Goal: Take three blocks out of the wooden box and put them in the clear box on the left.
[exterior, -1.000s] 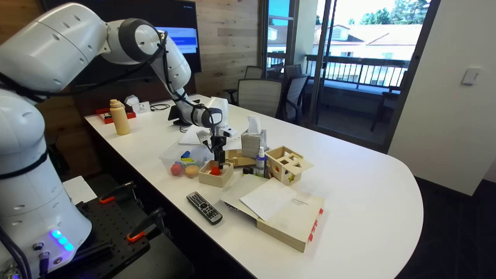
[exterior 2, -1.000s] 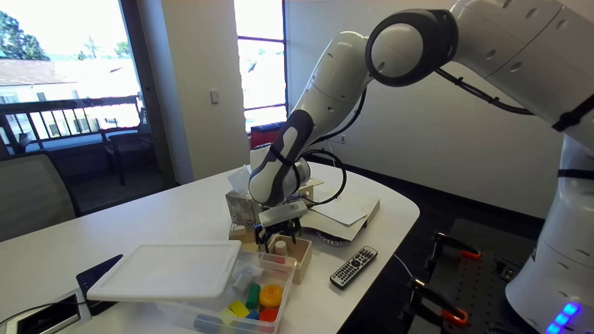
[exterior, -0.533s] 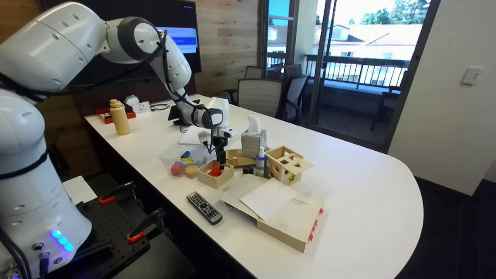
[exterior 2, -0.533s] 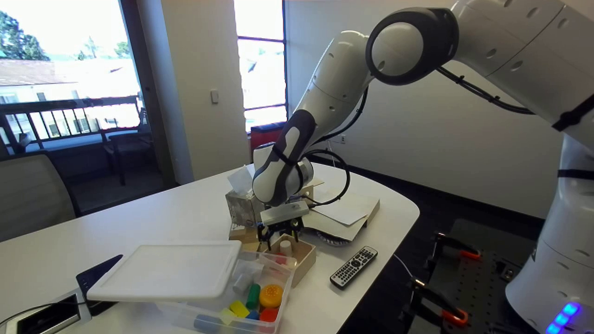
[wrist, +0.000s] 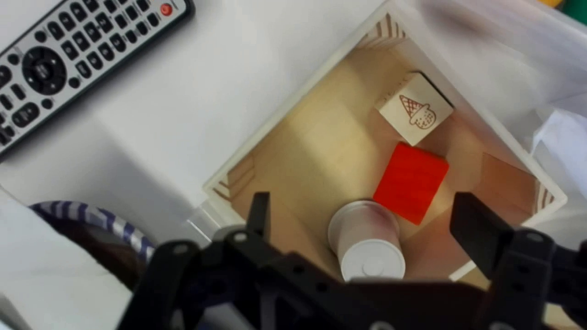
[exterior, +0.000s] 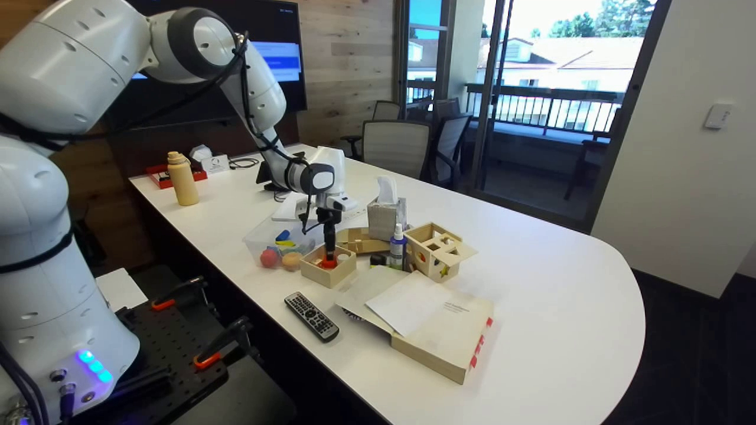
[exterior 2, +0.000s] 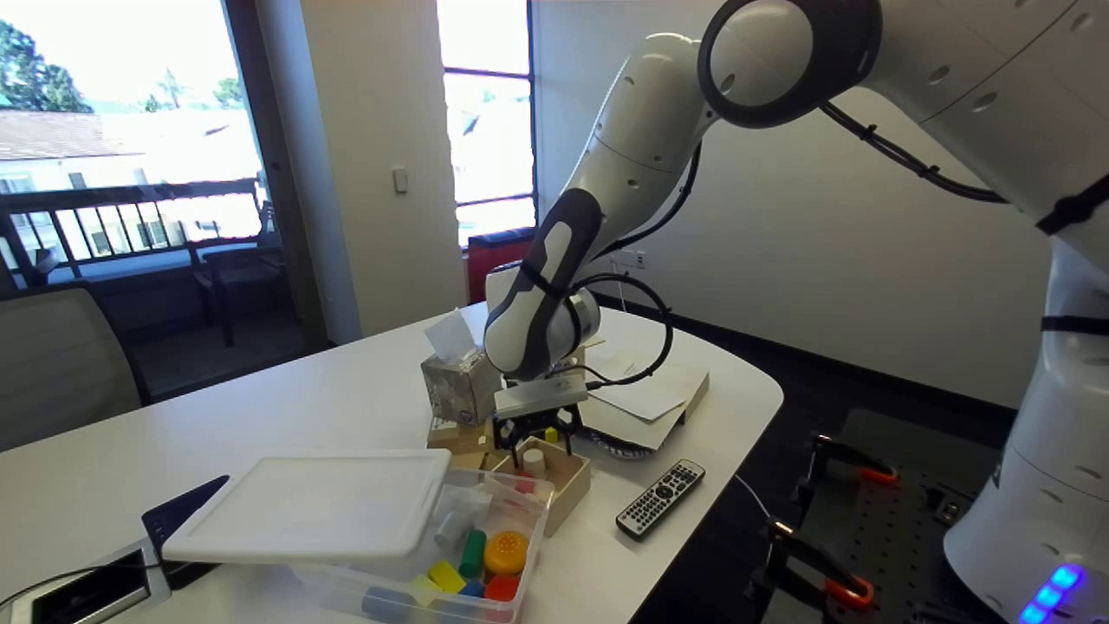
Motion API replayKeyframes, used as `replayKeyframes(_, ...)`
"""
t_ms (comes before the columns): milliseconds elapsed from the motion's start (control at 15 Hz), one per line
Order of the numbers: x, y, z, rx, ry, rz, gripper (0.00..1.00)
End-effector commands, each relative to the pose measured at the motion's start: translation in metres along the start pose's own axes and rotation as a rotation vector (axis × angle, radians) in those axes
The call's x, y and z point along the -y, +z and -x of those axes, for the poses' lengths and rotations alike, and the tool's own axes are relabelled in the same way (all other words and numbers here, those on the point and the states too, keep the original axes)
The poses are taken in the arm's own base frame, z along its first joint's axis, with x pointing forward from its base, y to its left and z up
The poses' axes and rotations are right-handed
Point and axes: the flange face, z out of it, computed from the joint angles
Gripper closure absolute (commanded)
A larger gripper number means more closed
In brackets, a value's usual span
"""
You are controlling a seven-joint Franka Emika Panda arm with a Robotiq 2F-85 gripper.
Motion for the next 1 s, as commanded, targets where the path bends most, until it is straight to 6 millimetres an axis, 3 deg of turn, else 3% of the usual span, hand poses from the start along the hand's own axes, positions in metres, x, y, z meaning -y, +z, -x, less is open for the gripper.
replayKeyframes(0,-0.010,-0.012,0.010,-0.024,0.080,-0.024,0.00)
replayKeyframes(933,-0.008,0.011,-0.003,-0.083,0.250,-0.025,0.00)
